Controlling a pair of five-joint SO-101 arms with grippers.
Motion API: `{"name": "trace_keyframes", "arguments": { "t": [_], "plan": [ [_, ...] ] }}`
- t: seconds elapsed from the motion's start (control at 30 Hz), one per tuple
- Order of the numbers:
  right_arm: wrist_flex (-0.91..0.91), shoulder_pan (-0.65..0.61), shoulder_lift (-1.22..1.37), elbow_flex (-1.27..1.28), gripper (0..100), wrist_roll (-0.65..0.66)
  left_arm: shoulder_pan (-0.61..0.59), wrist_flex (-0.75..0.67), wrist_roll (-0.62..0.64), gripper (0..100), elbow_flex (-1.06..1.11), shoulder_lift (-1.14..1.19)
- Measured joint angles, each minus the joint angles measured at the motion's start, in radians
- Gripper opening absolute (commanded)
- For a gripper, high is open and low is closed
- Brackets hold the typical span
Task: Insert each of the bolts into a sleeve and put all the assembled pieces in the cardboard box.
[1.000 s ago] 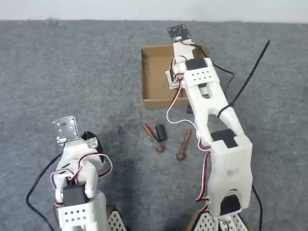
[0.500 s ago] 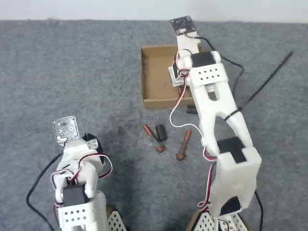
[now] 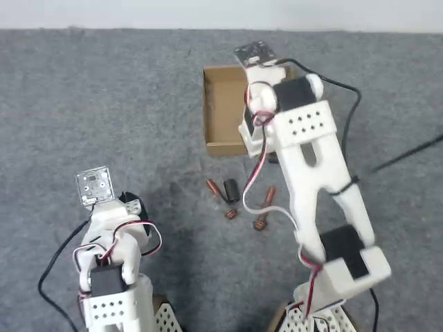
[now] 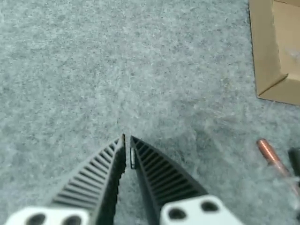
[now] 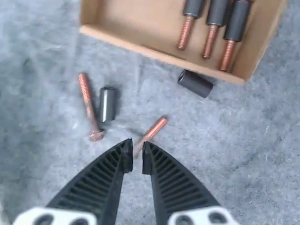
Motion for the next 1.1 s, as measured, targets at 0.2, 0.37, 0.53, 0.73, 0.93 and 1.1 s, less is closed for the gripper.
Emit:
{"name": "trace_keyframes", "arguments": {
  "t": [0.2,0.37,0.53,0.73,0.93,1.1],
  "plan": [
    [0.002,-0.092,-0.219,0.296,0.7,0.000,0.000,0.000,0.000,1,0.000,0.000],
    [0.002,-0.140,-0.413,0.502,0.7,0.000,0.000,0.000,0.000,1,0.000,0.000],
    [0.002,-0.149,-0.574,0.687,0.7,0.000,0.000,0.000,0.000,1,0.000,0.000],
    [0.002,-0.149,-0.718,0.836,0.7,0.000,0.000,0.000,0.000,1,0.000,0.000],
    [-0.032,-0.086,-0.779,0.850,0.8,0.000,0.000,0.000,0.000,1,0.000,0.000],
    [-0.146,-0.035,-0.781,0.945,0.9,0.000,0.000,0.002,0.000,1,0.000,0.000]
  ]
}}
